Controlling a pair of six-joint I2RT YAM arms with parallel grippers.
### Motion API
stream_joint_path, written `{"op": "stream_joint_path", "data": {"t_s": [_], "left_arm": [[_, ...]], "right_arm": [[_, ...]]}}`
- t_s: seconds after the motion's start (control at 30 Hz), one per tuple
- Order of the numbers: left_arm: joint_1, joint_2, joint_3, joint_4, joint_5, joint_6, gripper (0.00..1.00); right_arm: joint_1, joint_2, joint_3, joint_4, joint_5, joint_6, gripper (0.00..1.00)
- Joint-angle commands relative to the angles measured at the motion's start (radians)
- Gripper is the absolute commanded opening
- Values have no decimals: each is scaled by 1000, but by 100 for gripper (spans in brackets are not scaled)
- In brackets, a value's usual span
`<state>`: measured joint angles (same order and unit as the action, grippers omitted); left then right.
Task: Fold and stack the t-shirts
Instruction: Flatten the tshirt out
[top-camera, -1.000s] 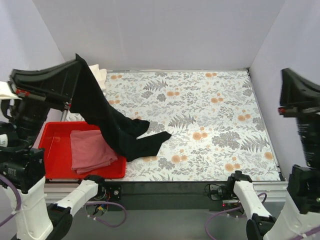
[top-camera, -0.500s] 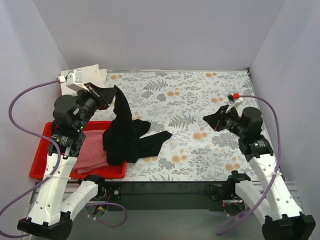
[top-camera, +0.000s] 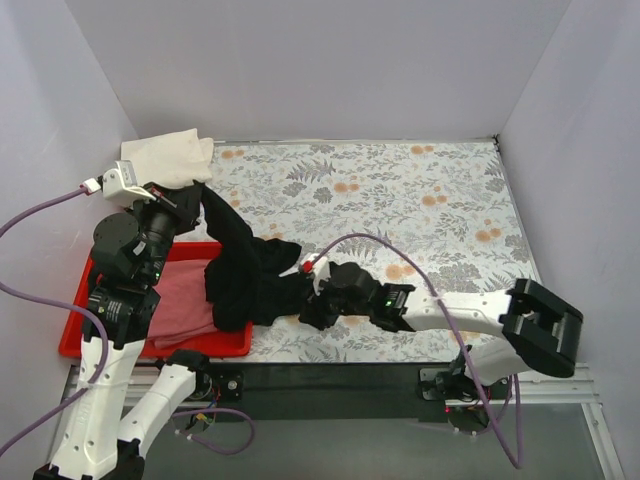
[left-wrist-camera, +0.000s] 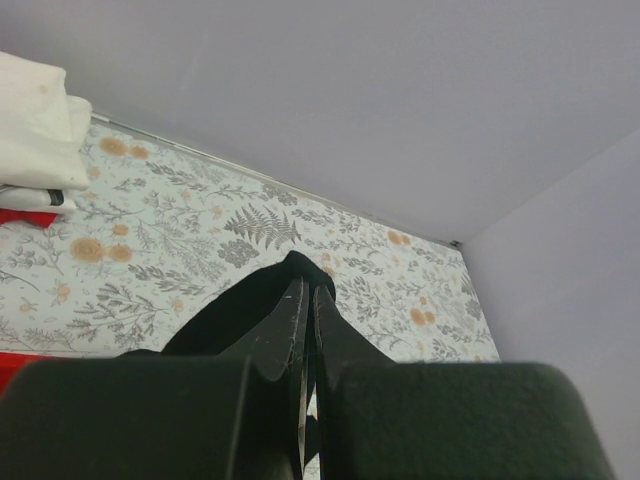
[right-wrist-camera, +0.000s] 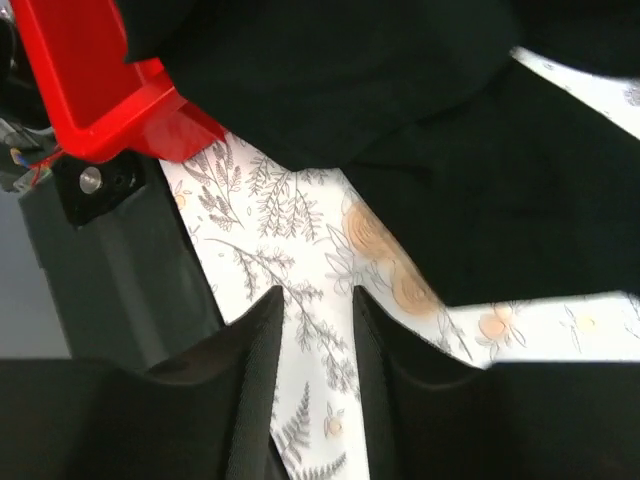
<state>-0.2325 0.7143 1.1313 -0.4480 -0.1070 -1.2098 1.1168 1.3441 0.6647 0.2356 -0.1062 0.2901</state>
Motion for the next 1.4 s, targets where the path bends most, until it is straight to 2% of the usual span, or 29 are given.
{"op": "stream_joint_path", "data": {"t_s": [0.0, 0.1, 0.2, 0.3, 0.37, 0.7, 0.9, 0.93, 1.1, 1.13, 1.3, 1.37], "left_arm": [[2, -15, -8, -43, -48, 30, 0], [2, -19, -19, -47, -53, 35, 0], [4, -22, -28, -47, -53, 41, 0], [4, -18, -41, -43, -48, 46, 0], [2, -16, -41, -46, -45, 49, 0], [4, -19, -42, -44, -43, 55, 0], [2, -15, -45, -44, -45, 56, 0], [4, -15, -45, -46, -43, 56, 0], [4, -16, -48, -46, -43, 59, 0], [4, -16, -48, -46, -45, 58, 0], [4, -13, -48, -47, -42, 61, 0], [4, -13, -47, -47, -39, 59, 0]], "right_arm": [[86, 131, 146, 96, 102, -41, 39], [130, 246, 203, 99, 140, -75, 39], [164, 285, 207, 181, 189, -112, 50], [178, 335, 207, 248, 206, -132, 76], [190, 369, 213, 261, 232, -152, 82], [244, 466, 205, 389, 404, -194, 84], [268, 475, 179, 495, 480, -190, 75], [271, 478, 180, 499, 512, -190, 69], [276, 507, 187, 501, 563, -187, 51], [276, 506, 182, 499, 574, -187, 44], [276, 461, 144, 499, 626, -190, 24], [276, 439, 122, 498, 661, -192, 13]]}}
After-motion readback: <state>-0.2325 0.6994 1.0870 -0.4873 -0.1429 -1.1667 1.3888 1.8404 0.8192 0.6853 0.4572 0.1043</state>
